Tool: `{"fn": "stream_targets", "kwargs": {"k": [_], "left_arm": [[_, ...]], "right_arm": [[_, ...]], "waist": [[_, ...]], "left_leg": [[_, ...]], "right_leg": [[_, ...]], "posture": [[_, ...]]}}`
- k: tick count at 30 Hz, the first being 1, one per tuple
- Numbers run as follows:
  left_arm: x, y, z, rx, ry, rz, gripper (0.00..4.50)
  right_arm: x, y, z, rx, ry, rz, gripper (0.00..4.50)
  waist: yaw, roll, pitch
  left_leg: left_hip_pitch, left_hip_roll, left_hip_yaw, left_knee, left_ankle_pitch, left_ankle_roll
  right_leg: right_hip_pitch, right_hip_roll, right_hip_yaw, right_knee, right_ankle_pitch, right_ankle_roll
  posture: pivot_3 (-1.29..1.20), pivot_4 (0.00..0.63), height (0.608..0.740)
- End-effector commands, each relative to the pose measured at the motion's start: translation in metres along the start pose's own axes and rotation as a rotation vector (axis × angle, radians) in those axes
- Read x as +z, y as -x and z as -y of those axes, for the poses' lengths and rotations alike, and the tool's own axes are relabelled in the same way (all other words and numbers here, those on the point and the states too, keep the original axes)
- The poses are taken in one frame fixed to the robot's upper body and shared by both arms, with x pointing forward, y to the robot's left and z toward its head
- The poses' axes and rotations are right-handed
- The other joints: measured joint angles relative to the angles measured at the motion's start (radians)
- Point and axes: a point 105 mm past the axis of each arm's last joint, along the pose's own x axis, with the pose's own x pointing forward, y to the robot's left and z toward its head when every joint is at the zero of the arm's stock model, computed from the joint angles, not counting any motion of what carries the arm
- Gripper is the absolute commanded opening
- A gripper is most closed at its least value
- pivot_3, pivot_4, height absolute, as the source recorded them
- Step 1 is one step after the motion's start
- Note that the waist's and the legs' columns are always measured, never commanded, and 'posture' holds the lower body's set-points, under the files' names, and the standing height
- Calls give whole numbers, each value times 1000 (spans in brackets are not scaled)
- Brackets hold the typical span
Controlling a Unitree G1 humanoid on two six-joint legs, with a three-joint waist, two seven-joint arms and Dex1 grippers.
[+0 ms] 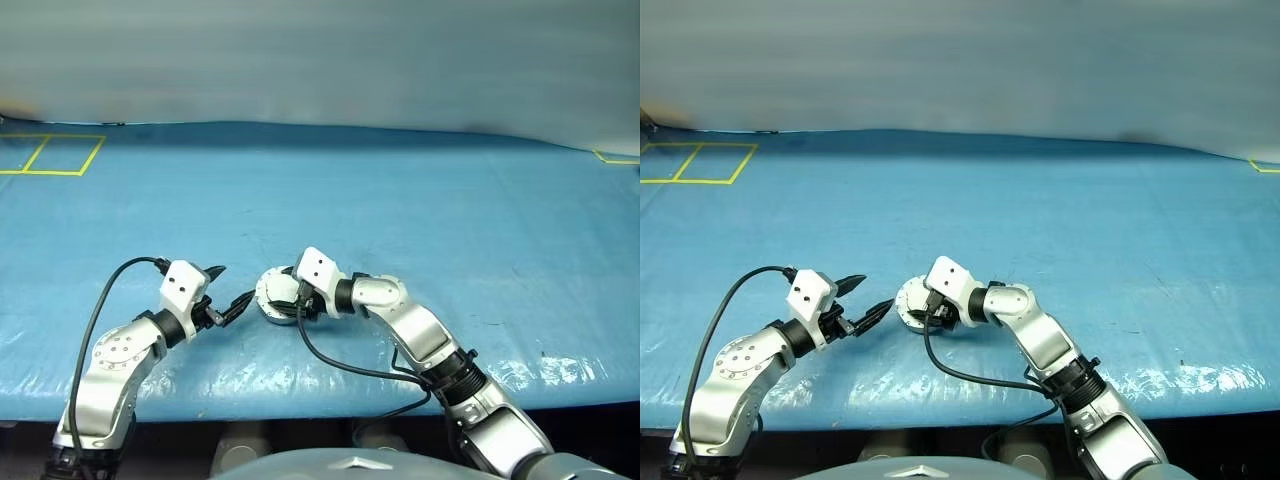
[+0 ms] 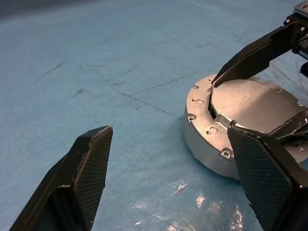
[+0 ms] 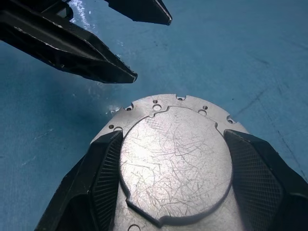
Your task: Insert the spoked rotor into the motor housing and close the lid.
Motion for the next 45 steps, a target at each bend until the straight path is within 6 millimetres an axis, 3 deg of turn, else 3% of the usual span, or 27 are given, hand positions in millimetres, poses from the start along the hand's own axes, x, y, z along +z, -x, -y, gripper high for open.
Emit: {"fn": "stream_targets", "kwargs": {"k": [1,10,14,23,24,30,33,36,45], "left_arm": [[8,0,9,-58,-25,33,4098],[4,-6,20,-110,-7,22,4098],[6,-14,19,-107,13,54,3233],[-1,-27,24,-137,-15,13,192],[-2,-28,24,-140,-17,9,31],[-5,-30,29,-184,-21,-14,31],[-20,-30,33,-213,-75,-100,31],[-25,-29,32,-213,-82,-127,31],[-36,-29,43,-248,-64,-157,31]], "right_arm": [[-78,10,-23,67,-198,-273,3033],[-73,3,-19,34,-201,-250,3033],[-73,4,-19,25,-208,-247,3033],[-78,5,-14,-20,-219,-256,3033],[-77,5,-15,-19,-219,-255,3033],[-79,6,-16,-22,-226,-254,3033],[-78,5,-17,-19,-228,-250,3033],[-78,4,-17,-20,-229,-247,3033],[-74,1,-16,-36,-194,-230,3033]], "waist": [[0,0,0],[-3,1,0],[-3,3,-2],[-9,7,-5],[-9,7,-5],[-10,8,-7],[-9,11,-9],[-7,16,-13],[-3,15,-19]], "left_leg": [[0,0,0,0,0,1],[0,0,-6,-1,-2,-1],[0,1,-8,-1,-3,-2],[1,0,-8,-8,-5,-8],[1,0,-8,-8,-5,-9],[1,-1,-8,-9,-4,-10],[1,-1,-9,-10,-4,-10],[2,-1,-10,-11,-4,-10],[4,-1,-10,-14,-1,-6]], "right_leg": [[1,-1,-2,-1,0,0],[6,-4,-6,-7,0,0],[6,-6,-6,-7,0,0],[6,-10,-9,-10,0,-1],[6,-10,-9,-10,0,-1],[6,-21,-27,-10,0,-1],[6,-23,-33,-10,0,-1],[7,-24,-35,-11,0,-1],[8,-25,-35,-12,0,-1]], "posture": [[0,150,740],[0,150,740],[0,150,740],[0,150,740],[0,150,740],[0,150,740],[0,150,740],[0,150,740],[0,150,740]]}}
